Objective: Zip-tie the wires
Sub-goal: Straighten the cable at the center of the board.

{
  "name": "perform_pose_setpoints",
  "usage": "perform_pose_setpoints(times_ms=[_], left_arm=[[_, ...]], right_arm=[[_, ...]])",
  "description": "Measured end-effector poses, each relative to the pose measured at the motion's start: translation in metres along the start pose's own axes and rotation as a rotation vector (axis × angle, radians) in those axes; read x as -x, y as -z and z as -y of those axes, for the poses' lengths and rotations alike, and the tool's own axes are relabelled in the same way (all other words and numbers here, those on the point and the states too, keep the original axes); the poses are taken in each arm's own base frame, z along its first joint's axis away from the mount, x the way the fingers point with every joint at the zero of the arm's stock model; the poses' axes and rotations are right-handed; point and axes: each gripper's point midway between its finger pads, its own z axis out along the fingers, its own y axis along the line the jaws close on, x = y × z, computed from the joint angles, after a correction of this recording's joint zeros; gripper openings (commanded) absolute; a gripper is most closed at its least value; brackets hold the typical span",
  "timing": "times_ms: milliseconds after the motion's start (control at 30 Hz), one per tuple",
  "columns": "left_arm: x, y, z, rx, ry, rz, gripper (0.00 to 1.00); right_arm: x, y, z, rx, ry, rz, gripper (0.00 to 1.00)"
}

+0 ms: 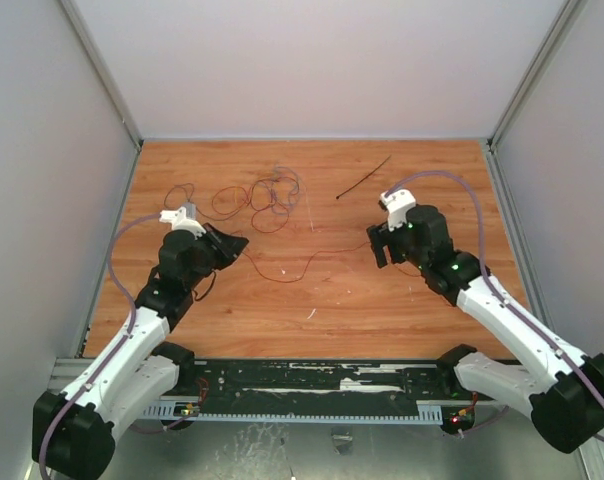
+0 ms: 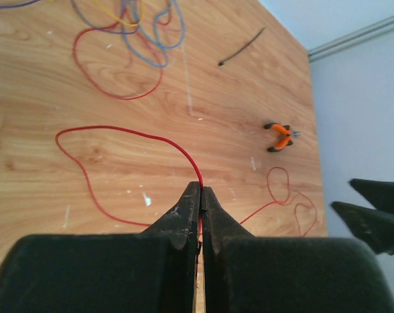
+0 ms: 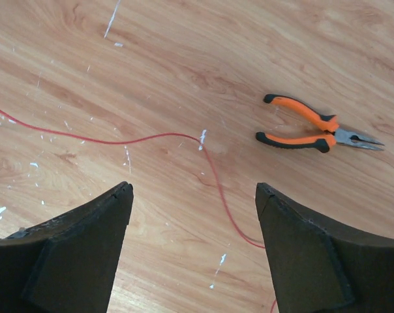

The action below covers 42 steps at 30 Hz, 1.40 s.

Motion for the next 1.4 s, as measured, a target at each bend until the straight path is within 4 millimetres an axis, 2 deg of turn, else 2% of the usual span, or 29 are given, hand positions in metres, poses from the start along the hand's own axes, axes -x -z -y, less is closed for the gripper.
perform_pose_setpoints(times_ms=[133, 233, 300, 433, 767, 1100, 1400], left_arm=[[-0.007, -0.001, -0.018, 0.046, 0.007, -0.012, 0.00], [-0.011, -0.001, -0.025, 0.062, 0.007, -0.019, 0.00], [-0.012, 0.000, -0.028, 0.068, 0.005, -0.021, 0.00], [-0.010, 0.003, -0.034, 0.081, -0.008, -0.006, 0.00], [-0.008, 0.009, -0.052, 0.135, -0.027, 0.018, 0.00], [-0.002, 0.011, -0.060, 0.163, -0.036, 0.035, 0.00], [0.000, 0.011, -0.062, 0.166, -0.033, 0.039, 0.00]], right_arm=[[0.009, 0.009, 0.016, -0.026, -0.105, 0.033, 0.76], [0.002, 0.005, 0.030, -0.048, -0.225, 0.010, 0.74], [-0.006, 0.000, 0.035, -0.067, -0.304, -0.013, 0.76], [-0.032, -0.006, 0.035, -0.106, -0.442, -0.068, 0.72], [-0.106, -0.010, 0.038, -0.229, -0.715, -0.200, 0.70], [-0.132, -0.019, 0.060, -0.344, -0.830, -0.232, 0.69], [-0.157, -0.024, 0.081, -0.460, -0.844, -0.288, 0.68]])
